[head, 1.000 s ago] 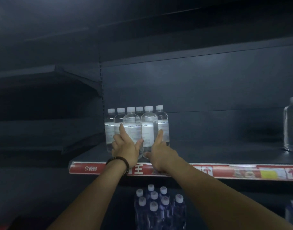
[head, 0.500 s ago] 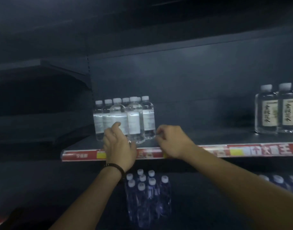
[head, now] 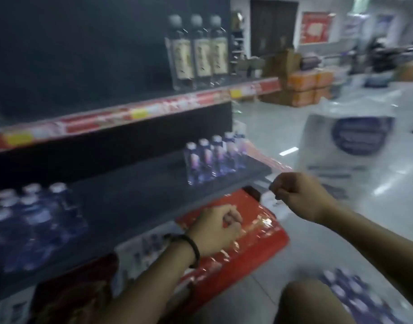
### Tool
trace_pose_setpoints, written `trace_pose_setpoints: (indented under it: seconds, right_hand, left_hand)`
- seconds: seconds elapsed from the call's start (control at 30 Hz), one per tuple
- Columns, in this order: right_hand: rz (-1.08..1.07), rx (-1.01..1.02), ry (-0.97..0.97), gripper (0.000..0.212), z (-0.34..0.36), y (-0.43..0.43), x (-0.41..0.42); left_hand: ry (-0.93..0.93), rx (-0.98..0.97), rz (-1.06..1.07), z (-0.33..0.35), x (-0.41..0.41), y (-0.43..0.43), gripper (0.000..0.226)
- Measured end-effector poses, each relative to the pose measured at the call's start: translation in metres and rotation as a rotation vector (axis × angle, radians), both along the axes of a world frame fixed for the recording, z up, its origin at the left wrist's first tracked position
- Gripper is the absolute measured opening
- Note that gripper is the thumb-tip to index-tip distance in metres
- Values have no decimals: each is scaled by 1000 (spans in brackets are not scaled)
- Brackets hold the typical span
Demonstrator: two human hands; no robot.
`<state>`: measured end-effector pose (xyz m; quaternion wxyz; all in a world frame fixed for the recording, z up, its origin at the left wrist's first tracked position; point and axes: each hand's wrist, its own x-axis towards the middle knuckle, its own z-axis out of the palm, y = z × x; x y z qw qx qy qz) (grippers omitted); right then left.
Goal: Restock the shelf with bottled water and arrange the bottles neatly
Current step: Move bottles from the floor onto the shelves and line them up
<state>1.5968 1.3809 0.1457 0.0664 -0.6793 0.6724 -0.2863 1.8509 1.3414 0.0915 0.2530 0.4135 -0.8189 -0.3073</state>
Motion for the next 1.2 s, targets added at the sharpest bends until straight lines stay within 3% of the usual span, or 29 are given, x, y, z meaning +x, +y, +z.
trace_pose_setpoints:
  seconds: [0.2, 0.37, 0.6, 0.77, 1.0, 1.2]
  right_hand:
    - [-421, 314, -56, 14, -120, 100, -137]
    - [-716, 567, -184, 12, -227, 173, -200]
    - [-1003, 823, -181, 66, -364, 243, -244]
    - [-925, 756, 44, 81, -423, 234, -250]
    - [-752, 759, 239, 51, -454, 209, -272]
    - [-743, 721, 268, 45, -463, 209, -282]
  left_hand:
    - [-109, 326, -283, -107, -139, 3, 10]
    - [-259, 445, -452, -185, -224, 19, 4]
    - [-388, 547, -588, -266, -292, 46, 6]
    - [-446, 573, -648, -308, -322, 52, 6]
    - [-454, 617, -603, -337, -337, 52, 10]
    - [-461, 612, -603, -349, -330, 52, 6]
